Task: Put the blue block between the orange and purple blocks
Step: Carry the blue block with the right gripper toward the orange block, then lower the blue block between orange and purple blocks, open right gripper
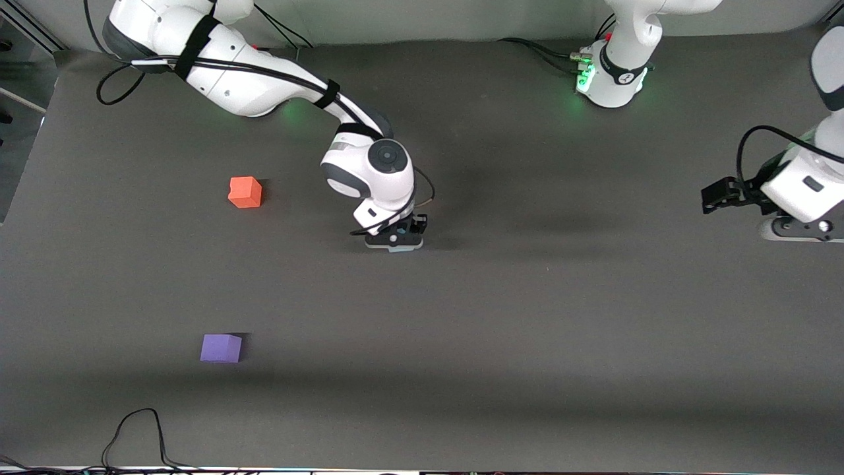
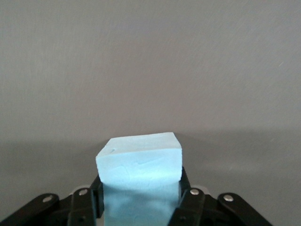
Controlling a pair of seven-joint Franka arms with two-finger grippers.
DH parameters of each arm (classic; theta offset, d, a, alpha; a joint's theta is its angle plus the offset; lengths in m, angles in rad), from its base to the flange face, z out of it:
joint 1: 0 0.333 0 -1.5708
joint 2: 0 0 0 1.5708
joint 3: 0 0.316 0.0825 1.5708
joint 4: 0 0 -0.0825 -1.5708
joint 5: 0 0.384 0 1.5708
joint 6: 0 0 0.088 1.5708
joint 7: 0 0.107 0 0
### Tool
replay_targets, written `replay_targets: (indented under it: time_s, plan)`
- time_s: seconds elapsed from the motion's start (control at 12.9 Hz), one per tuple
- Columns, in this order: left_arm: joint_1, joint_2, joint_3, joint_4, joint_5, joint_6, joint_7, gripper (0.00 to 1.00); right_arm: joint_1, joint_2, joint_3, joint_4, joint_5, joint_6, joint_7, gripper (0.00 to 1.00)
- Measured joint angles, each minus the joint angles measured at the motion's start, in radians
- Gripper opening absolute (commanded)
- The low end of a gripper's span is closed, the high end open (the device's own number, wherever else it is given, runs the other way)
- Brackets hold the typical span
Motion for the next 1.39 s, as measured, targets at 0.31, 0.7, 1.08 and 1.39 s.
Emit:
replay_targets:
  time_s: [0.31,0.7,1.08,1.39]
  plan:
    - [-0.006,0.0,0.001,0.035,0.006,-0.034,-0.011,1.0,-0.085,-0.125,-0.012,0.007,0.192,-0.054,-0.107,0.36]
    - [-0.004,-0.001,0.006,0.083,0.006,-0.085,-0.018,1.0,-0.102,-0.361,-0.289,-0.079,0.499,-0.112,-0.497,0.36]
    - [-0.009,0.0,-0.002,0.086,0.033,-0.085,-0.018,1.0,-0.106,-0.501,-0.523,-0.307,0.61,-0.013,-0.741,0.38]
    - [-0.013,-0.001,-0.012,0.09,0.033,-0.085,-0.018,1.0,-0.107,-0.468,-0.62,-0.467,0.61,0.181,-0.826,0.39]
